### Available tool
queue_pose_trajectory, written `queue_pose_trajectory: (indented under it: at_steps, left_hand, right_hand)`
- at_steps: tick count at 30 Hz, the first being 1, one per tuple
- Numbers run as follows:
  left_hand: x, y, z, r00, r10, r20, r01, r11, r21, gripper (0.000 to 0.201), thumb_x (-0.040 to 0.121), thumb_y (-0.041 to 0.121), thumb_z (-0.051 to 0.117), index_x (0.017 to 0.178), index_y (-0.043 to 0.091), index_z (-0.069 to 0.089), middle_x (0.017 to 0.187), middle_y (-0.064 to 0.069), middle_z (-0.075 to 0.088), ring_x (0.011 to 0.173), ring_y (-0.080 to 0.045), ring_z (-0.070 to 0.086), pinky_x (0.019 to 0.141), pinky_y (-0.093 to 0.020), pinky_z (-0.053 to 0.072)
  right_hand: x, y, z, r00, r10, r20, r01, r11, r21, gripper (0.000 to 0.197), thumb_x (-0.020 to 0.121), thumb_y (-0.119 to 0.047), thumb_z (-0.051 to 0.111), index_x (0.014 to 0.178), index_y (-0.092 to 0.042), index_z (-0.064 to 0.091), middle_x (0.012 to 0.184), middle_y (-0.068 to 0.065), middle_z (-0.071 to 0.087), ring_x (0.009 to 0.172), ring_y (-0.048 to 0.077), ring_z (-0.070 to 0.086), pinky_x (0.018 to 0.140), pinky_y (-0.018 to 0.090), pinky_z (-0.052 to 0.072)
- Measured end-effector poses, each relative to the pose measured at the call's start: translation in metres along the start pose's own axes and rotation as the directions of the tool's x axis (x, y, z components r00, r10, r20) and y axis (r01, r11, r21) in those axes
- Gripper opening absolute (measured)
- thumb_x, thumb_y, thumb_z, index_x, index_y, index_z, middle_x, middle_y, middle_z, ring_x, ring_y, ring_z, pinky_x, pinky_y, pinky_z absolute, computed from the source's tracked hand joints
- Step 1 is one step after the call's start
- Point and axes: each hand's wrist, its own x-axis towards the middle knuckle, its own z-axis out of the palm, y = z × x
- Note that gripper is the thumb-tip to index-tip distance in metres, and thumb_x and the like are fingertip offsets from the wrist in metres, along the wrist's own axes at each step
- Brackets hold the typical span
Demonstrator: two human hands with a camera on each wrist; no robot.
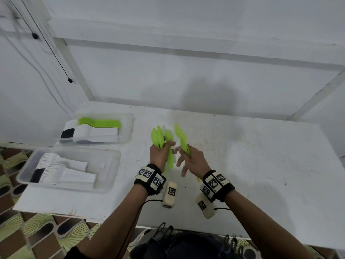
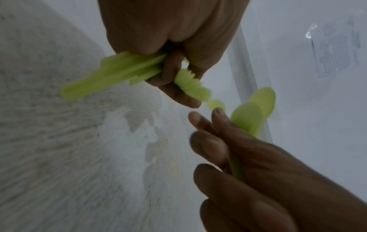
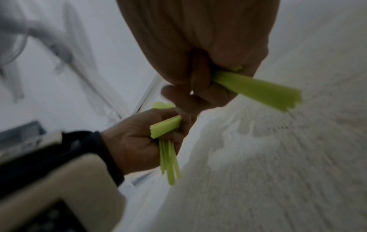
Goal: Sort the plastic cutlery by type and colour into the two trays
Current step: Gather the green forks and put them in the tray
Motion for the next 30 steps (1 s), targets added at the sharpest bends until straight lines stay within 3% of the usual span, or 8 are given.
queue_pose_trajectory:
  at_steps: [5,10,12,15,20,22,25,30]
  left_hand:
    - [0.006,0.011,-0.003,0.993,0.065,0.094,-0.074,0.992,0.101,0.014,0.103,0.018,0.058,0.094,0.013,0.069,0.091,-0.009,0.073,0.059,-0.017,0.062,0.057,-0.026,0.047]
    - [-0.001,0.018,-0.002,0.963,0.104,0.250,-0.101,0.995,-0.027,0.017,0.103,0.021,0.058,0.116,0.019,0.069,0.116,-0.007,0.075,0.092,-0.022,0.072,0.073,-0.034,0.058]
    - [-0.004,0.020,0.001,0.951,0.085,0.298,-0.080,0.996,-0.029,0.024,0.103,0.019,0.057,0.124,0.015,0.066,0.120,-0.006,0.074,0.098,-0.020,0.073,0.073,-0.031,0.058]
    - [-0.008,0.017,0.003,0.958,0.048,0.282,-0.024,0.996,-0.085,0.030,0.102,0.018,0.056,0.131,0.013,0.063,0.119,-0.009,0.074,0.088,-0.017,0.072,0.055,-0.020,0.051]
    - [-0.002,0.008,-0.002,0.975,0.045,0.219,-0.026,0.996,-0.088,0.027,0.095,0.020,0.071,0.118,0.007,0.066,0.106,-0.013,0.076,0.092,-0.030,0.070,0.085,-0.046,0.057]
    - [0.002,0.009,-0.003,0.986,0.080,0.149,-0.073,0.996,-0.053,0.014,0.097,0.018,0.068,0.104,0.007,0.069,0.095,-0.011,0.074,0.083,-0.027,0.070,0.077,-0.041,0.058]
    - [0.006,0.012,-0.006,0.998,0.060,0.026,-0.058,0.997,-0.053,0.022,0.099,0.021,0.066,0.110,0.002,0.065,0.090,-0.010,0.072,0.073,-0.022,0.071,0.058,-0.029,0.055]
    - [0.010,0.005,-0.009,0.994,0.107,-0.021,-0.108,0.994,-0.035,0.038,0.100,0.022,0.065,0.126,-0.002,0.051,0.090,-0.010,0.068,0.074,-0.027,0.074,0.054,-0.028,0.054]
  right_hand:
    - [0.002,-0.006,-0.001,0.994,0.097,0.058,-0.112,0.924,0.366,0.037,0.109,-0.037,0.044,0.096,-0.007,0.062,0.053,-0.003,0.032,0.044,0.014,0.020,0.043,0.021,0.021]
    - [0.000,-0.014,-0.007,0.934,0.187,0.305,-0.317,0.827,0.463,0.042,0.105,-0.053,0.044,0.090,-0.016,0.058,0.060,-0.001,0.018,0.044,0.012,0.012,0.044,0.021,0.015]
    - [0.000,-0.011,-0.005,0.907,0.220,0.359,-0.377,0.804,0.460,0.043,0.104,-0.054,0.043,0.088,-0.017,0.057,0.059,-0.002,0.019,0.042,0.010,0.013,0.043,0.021,0.016]
    - [0.003,-0.007,-0.003,0.884,0.252,0.394,-0.436,0.747,0.501,0.044,0.103,-0.056,0.044,0.083,-0.019,0.055,0.056,-0.004,0.020,0.038,0.008,0.014,0.042,0.021,0.016]
    - [0.002,-0.003,-0.002,0.827,0.286,0.484,-0.501,0.766,0.403,0.044,0.101,-0.059,0.045,0.085,-0.019,0.053,0.058,-0.005,0.024,0.039,0.007,0.017,0.039,0.019,0.019]
    - [0.001,0.001,-0.009,0.825,0.298,0.480,-0.492,0.797,0.350,0.041,0.099,-0.059,0.051,0.096,-0.018,0.055,0.063,-0.005,0.038,0.042,0.007,0.021,0.040,0.018,0.019]
    - [0.005,0.001,-0.019,0.844,0.319,0.431,-0.479,0.810,0.337,0.040,0.096,-0.056,0.061,0.112,-0.020,0.056,0.081,-0.001,0.056,0.049,0.011,0.032,0.045,0.020,0.018]
    - [0.014,0.001,-0.017,0.856,0.425,0.294,-0.506,0.806,0.308,0.044,0.106,-0.048,0.037,0.133,-0.014,0.043,0.097,0.011,0.065,0.044,0.019,0.046,0.038,0.019,0.026]
